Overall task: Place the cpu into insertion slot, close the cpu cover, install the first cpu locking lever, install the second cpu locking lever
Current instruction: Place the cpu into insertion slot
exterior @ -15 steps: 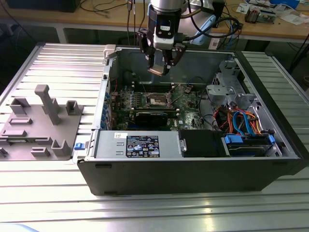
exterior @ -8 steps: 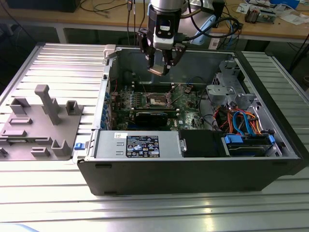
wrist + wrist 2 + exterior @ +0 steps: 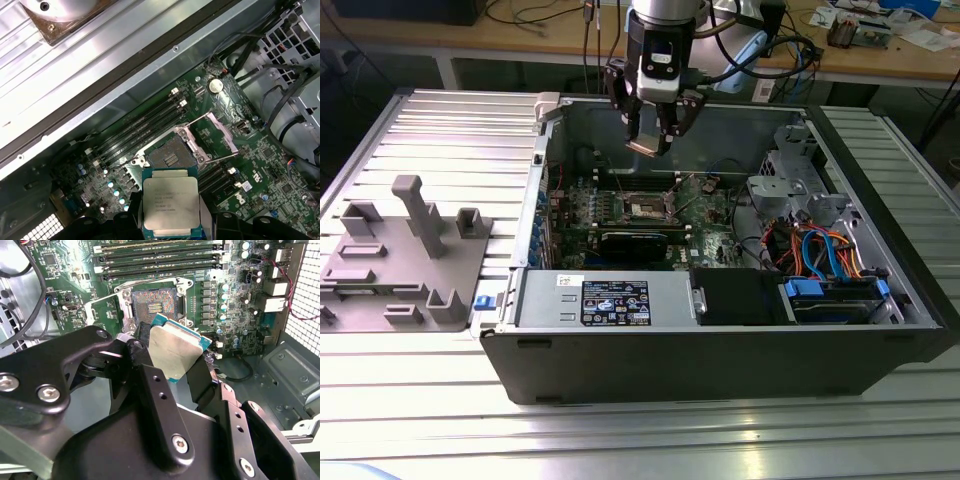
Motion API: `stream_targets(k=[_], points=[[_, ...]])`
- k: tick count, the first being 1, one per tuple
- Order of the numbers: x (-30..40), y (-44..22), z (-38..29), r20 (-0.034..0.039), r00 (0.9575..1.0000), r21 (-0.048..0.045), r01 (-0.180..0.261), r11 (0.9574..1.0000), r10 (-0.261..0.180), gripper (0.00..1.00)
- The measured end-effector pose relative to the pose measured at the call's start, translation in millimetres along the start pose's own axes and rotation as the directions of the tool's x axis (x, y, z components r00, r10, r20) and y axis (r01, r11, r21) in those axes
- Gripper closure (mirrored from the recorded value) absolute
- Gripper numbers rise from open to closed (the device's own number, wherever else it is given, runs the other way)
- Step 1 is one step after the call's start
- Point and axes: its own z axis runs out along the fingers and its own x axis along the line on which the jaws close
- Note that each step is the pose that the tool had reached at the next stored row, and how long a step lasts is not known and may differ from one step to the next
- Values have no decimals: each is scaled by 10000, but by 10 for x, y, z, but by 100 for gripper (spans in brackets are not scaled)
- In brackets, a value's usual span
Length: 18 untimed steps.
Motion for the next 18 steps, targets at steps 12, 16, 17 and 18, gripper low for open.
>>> stream_targets(k=[12,16,17,18], points=[[0,0,0,2,9997,-4,-226,9997,226,46],[0,0,0,3,9997,-4,-255,9997,255,46],[0,0,0,2,9997,-5,-261,9997,261,46],[0,0,0,2,9996,-5,-274,9996,274,46]])
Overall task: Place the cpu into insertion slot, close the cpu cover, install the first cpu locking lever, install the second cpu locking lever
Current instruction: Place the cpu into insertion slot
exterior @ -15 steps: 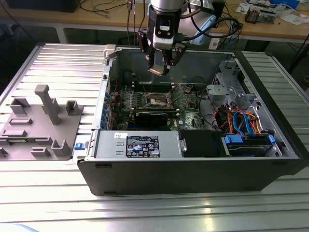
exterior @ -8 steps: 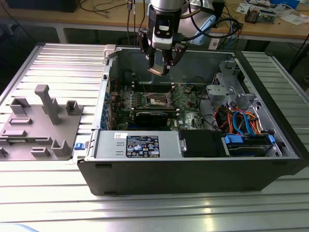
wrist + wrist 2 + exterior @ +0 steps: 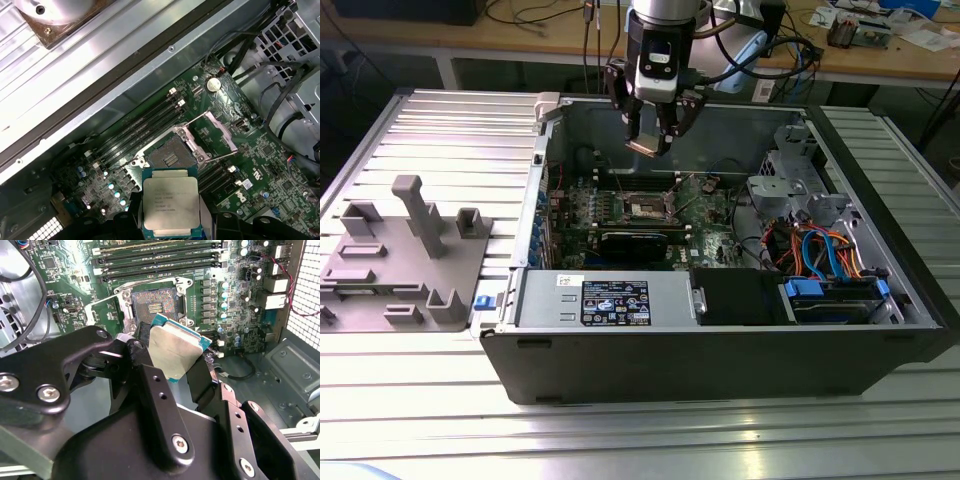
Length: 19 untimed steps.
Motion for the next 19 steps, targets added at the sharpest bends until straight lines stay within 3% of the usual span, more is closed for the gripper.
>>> stream_targets(k=[19], points=[[0,0,0,2,9998,-4,-206,9998,206,46]])
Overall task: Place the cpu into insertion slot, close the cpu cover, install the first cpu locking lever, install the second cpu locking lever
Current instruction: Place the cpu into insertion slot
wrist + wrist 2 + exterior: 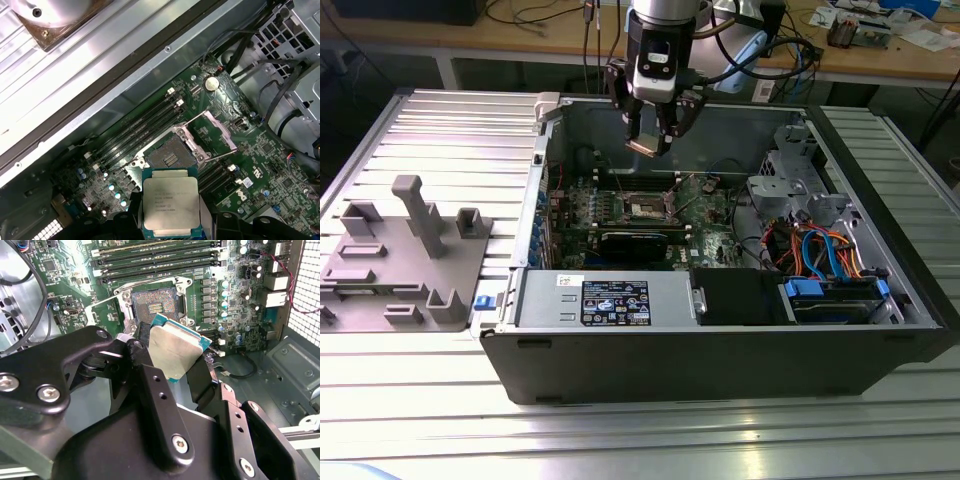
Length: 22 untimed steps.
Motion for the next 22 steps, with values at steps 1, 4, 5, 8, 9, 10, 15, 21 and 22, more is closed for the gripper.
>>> stream_targets(k=[1,4,5,8,9,10,15,21,22], points=[[0,0,0,1,10000,0,-6,10000,6,46],[0,0,0,0,10000,0,-27,10000,27,46],[0,0,0,1,10000,-1,-34,10000,34,46],[0,0,0,1,10000,-1,-55,10000,55,46],[0,0,0,1,10000,-1,-61,10000,61,46],[0,0,0,1,10000,-2,-77,10000,77,46],[0,0,0,1,9999,-2,-119,9999,119,46],[0,0,0,2,9999,-3,-171,9999,171,46],[0,0,0,2,9998,-4,-177,9998,177,46]])
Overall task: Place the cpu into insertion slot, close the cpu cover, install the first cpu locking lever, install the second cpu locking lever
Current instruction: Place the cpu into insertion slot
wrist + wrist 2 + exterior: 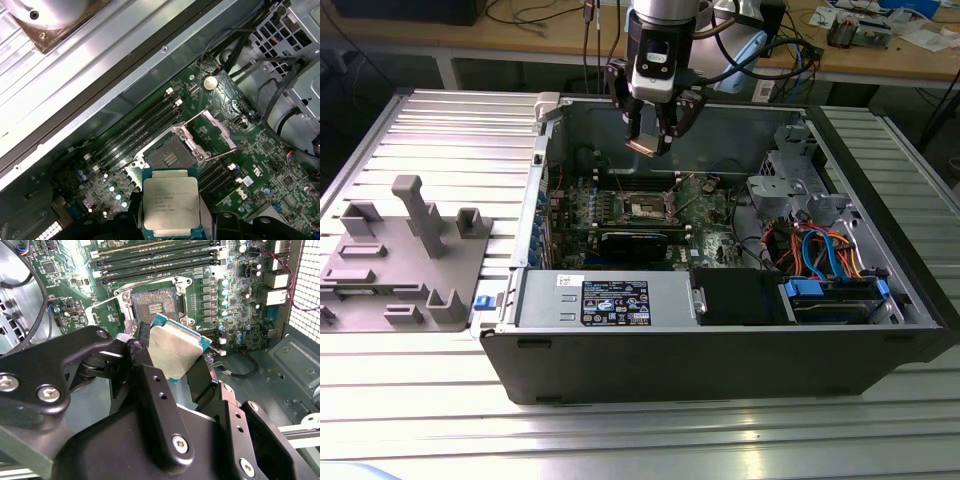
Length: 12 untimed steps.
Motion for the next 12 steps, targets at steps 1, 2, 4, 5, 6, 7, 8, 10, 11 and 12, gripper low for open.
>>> stream_targets(k=[1,2,4,5,6,7,8,10,11,12], points=[[0,0,0,0,10000,1,-6,10000,6,46],[0,0,0,0,10000,1,-12,10000,12,46],[0,0,0,0,10000,1,-25,10000,25,46],[0,0,0,0,10000,0,-30,10000,30,46],[0,0,0,0,10000,0,-36,10000,36,46],[0,0,0,0,10000,0,-41,10000,41,46],[0,0,0,0,10000,0,-52,10000,52,46],[0,0,0,1,10000,-1,-73,10000,73,46],[0,0,0,1,10000,-1,-87,10000,87,46],[0,0,0,0,10000,-1,-95,10000,95,46]])
